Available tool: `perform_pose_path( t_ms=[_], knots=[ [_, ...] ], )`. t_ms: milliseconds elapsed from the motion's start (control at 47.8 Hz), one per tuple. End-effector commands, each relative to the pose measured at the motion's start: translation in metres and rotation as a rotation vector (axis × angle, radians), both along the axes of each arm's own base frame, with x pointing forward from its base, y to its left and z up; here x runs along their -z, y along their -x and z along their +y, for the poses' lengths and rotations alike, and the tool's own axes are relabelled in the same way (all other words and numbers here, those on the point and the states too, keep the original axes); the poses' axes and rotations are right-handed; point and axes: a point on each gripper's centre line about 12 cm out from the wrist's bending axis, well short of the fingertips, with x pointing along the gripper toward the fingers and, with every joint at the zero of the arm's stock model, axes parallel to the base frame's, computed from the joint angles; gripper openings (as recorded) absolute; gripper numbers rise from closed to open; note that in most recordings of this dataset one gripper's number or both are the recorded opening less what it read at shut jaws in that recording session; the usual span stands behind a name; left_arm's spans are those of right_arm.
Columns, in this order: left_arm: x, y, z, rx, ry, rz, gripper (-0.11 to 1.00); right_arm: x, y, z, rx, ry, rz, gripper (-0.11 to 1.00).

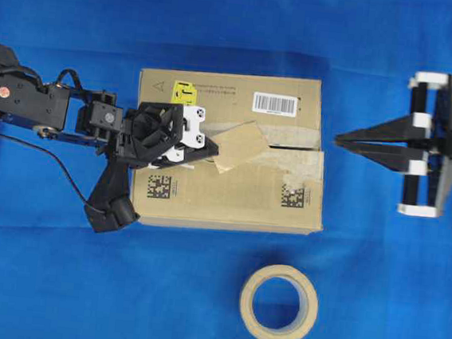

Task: Apply tape along the seams of the closed cardboard box to seal it securely.
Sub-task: 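Move the right gripper in and press the tape onto the seam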

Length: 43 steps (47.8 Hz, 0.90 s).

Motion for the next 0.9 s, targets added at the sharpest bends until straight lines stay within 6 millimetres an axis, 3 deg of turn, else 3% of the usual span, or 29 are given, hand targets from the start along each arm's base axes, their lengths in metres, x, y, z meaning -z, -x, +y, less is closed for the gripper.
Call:
perform_pose_path(
  t_ms=[0, 84, 230, 314, 523, 878],
  knots=[
    [-0.015, -0.003, -0.001, 0.004, -0.001, -0.041, 0.00, -0.010, -0.013, -0.003, 0.018, -0.020, -0.031, 0.04],
    [-0.015, -0.003, -0.001, 0.002, 0.001, -0.038, 0.00, -0.006, -0.025, -0.005, 0.032, -0.041, -0.016, 0.14],
    [-0.012, -0.002, 0.005, -0.012, 0.000, -0.018, 0.00, 0.002, -0.050, -0.010, 0.070, -0.097, 0.001, 0.48],
    [-0.011, -0.001, 0.007, -0.018, -0.001, -0.003, 0.00, 0.007, -0.064, -0.011, 0.078, -0.107, 0.019, 0.60],
    [-0.009, 0.001, 0.008, -0.019, -0.002, 0.020, 0.00, 0.015, -0.094, -0.011, 0.077, -0.107, 0.073, 0.56],
    [-0.008, 0.001, 0.007, -0.019, 0.001, 0.025, 0.00, 0.048, -0.121, -0.013, 0.091, -0.122, 0.165, 0.56]
  ],
)
